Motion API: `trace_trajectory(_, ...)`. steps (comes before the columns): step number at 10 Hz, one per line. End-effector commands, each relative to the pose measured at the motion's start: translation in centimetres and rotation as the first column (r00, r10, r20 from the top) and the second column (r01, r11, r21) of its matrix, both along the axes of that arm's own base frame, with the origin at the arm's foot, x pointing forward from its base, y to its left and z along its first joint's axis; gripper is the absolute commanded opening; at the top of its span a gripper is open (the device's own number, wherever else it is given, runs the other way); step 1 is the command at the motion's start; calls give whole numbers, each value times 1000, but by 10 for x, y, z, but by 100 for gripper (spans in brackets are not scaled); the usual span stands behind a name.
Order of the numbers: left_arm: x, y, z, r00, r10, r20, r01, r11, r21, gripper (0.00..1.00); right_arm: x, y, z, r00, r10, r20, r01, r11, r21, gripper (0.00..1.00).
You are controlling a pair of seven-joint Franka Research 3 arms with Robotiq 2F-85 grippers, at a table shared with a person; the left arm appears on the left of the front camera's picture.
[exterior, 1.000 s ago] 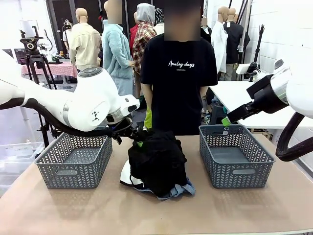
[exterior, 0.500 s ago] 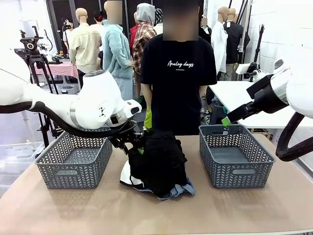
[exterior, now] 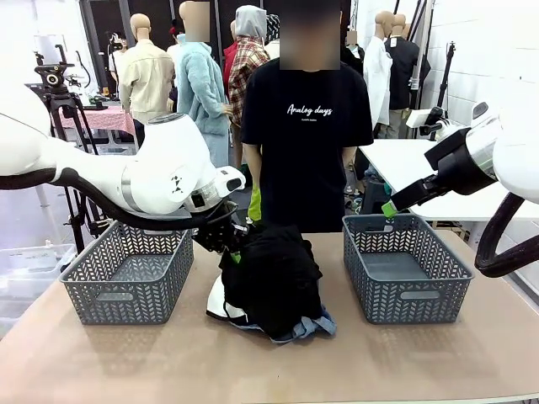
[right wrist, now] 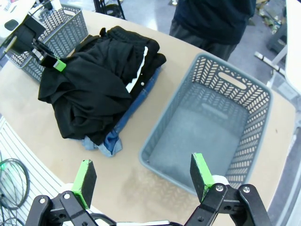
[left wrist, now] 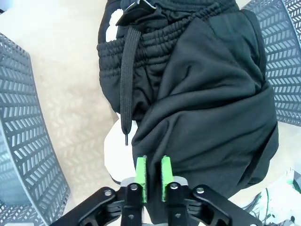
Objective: Sort the tops and bottoms.
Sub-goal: Lift clothes from the center of the table with your left hand.
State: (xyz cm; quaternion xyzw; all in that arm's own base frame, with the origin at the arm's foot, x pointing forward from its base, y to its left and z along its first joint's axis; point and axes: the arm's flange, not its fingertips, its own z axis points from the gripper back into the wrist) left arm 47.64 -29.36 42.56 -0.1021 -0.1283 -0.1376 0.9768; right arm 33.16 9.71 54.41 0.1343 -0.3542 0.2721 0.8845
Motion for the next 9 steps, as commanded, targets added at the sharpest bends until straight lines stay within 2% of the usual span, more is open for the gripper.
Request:
trace_trajectory(1,-2,0,4,1000,10,-7,-10,1000,-14,0,1,1,-1,1000,4,-5,-3,1000,20,100)
trace_trajectory(3,-4,0,7,1000,12,-10,-13,999,-36,0,1,1,-1,1000,4,-5,-3,1000,20,100)
trace_trajectory(4,-14,-5,17,1000,-18,6,18,996,-87,0,1,1,-1,1000,4,-5,-3,1000,20,100)
trace_trajectory(6,-42,-33,59,990,-92,110,105,986,-128,0,1,1,-1,1000,4,-5,-3,1000,20,100)
trace_trajectory(7,-54,-47,80,970,-156,188,182,975,-130,0,1,1,-1,1000,4,-5,-3,1000,20,100)
trace_trajectory(9,-68,-67,118,925,-227,305,260,963,-72,0,1,1,-1,1000,4,-5,-3,1000,20,100)
